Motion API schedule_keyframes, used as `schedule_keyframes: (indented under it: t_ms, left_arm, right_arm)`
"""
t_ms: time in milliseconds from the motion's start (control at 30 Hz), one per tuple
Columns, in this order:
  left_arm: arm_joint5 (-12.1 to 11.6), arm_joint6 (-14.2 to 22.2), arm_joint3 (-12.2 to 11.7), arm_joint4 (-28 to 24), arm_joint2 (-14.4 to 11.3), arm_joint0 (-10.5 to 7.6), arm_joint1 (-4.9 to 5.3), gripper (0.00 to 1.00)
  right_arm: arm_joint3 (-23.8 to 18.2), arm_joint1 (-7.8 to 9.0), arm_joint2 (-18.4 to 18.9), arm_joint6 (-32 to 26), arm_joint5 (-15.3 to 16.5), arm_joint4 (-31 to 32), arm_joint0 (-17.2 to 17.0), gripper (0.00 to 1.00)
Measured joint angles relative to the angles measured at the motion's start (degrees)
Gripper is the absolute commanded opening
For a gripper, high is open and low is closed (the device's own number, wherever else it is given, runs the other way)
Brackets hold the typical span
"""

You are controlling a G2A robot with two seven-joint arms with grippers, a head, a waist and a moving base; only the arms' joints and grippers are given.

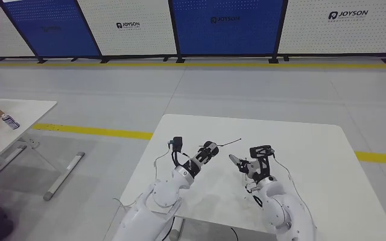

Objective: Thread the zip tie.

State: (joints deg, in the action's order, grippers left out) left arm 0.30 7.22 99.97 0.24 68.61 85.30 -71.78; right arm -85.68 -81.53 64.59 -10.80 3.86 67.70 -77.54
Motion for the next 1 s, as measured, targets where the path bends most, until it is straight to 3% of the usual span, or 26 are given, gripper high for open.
schedule_keyframes:
  t_ms: [167, 500, 800, 1000]
  left_arm:
    - [0.0, 0.1, -0.1, -0.4, -0.1, -0.04, -0.03, 0.0]
    - [0.3, 2.1, 0.3, -5.3, 0.1, -0.27, -0.1, 0.0]
    - [0.6, 2.2, 0.3, -5.6, 0.0, -0.41, -0.12, 0.0]
    - [0.5, 1.9, 0.0, -6.1, -0.2, -0.53, -0.19, 0.0]
  right_arm:
    - [0.1, -0.01, 0.0, 0.0, 0.2, -0.3, -0.1, 1.0]
    - [6.8, -0.3, -0.3, -0.4, 10.9, -11.1, 4.3, 1.0]
    - [7.9, -0.39, -0.5, -1.0, 11.0, -12.1, 5.1, 1.0]
    - [8.4, -0.57, -0.5, 0.0, 13.1, -18.2, 4.7, 1.0]
